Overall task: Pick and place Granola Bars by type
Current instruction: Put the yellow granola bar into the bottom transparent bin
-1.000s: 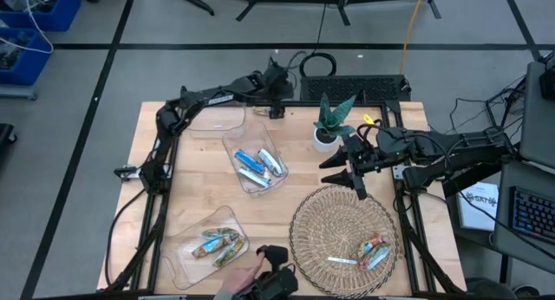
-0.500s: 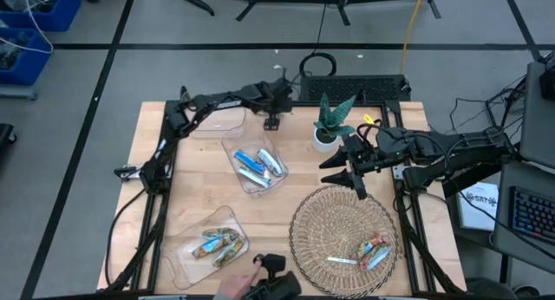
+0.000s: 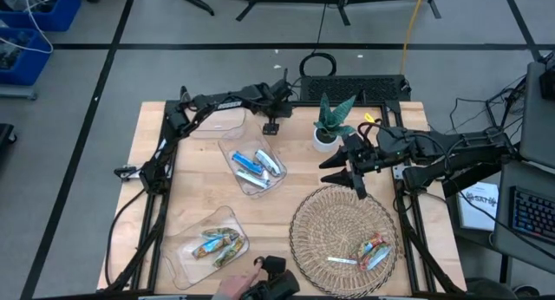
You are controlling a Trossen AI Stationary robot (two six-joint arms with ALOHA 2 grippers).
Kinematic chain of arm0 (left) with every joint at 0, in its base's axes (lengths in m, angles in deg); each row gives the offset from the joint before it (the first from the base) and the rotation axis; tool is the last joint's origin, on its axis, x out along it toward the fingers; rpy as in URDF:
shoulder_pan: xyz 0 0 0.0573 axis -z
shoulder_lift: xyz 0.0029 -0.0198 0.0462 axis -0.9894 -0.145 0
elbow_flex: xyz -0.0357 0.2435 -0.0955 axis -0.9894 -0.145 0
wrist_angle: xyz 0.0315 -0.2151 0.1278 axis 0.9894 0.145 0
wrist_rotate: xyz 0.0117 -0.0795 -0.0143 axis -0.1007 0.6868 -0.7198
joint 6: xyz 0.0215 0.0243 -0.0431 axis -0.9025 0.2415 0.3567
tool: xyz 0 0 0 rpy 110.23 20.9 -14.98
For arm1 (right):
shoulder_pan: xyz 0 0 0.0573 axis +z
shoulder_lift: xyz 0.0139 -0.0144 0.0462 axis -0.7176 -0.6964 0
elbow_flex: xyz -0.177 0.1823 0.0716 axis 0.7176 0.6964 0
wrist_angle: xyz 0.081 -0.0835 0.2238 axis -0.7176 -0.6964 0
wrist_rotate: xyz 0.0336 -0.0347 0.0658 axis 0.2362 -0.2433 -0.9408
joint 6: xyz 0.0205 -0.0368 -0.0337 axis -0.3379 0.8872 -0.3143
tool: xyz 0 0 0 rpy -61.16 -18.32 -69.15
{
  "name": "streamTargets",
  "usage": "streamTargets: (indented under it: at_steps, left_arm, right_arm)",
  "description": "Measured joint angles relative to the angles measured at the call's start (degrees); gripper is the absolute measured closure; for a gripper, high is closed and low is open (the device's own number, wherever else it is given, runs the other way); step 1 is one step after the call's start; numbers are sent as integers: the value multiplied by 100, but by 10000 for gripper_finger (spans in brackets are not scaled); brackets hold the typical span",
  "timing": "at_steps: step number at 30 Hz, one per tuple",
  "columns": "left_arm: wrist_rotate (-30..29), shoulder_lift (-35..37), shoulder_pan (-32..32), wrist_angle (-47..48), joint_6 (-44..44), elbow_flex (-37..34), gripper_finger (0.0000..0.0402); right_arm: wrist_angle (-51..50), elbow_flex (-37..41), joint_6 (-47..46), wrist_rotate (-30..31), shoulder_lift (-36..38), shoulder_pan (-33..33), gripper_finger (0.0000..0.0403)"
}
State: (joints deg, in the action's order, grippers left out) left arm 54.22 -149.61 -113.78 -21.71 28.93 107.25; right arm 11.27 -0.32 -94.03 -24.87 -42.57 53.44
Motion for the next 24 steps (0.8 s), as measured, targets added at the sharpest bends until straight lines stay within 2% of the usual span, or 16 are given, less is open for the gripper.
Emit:
streamTargets:
  at_steps: [6, 12, 15, 20, 24]
  left_arm:
    - [80, 0, -59, -6, 47, 0, 40]
    - [-630, 0, -153, -368, 266, 0, 83]
    - [-653, 0, -193, -375, 327, 0, 95]
    - [-431, 0, -160, -289, 286, 0, 95]
    - [-766, 0, -134, -87, 324, 0, 84]
  right_arm:
    - [279, 1, -25, -18, 0, 1, 204]
    - [695, 0, -16, -33, 0, 1, 204]
    - [713, 0, -16, -36, 0, 1, 204]
    - [710, 0, -16, -38, 0, 1, 204]
    - [712, 1, -1, -38, 0, 1, 204]
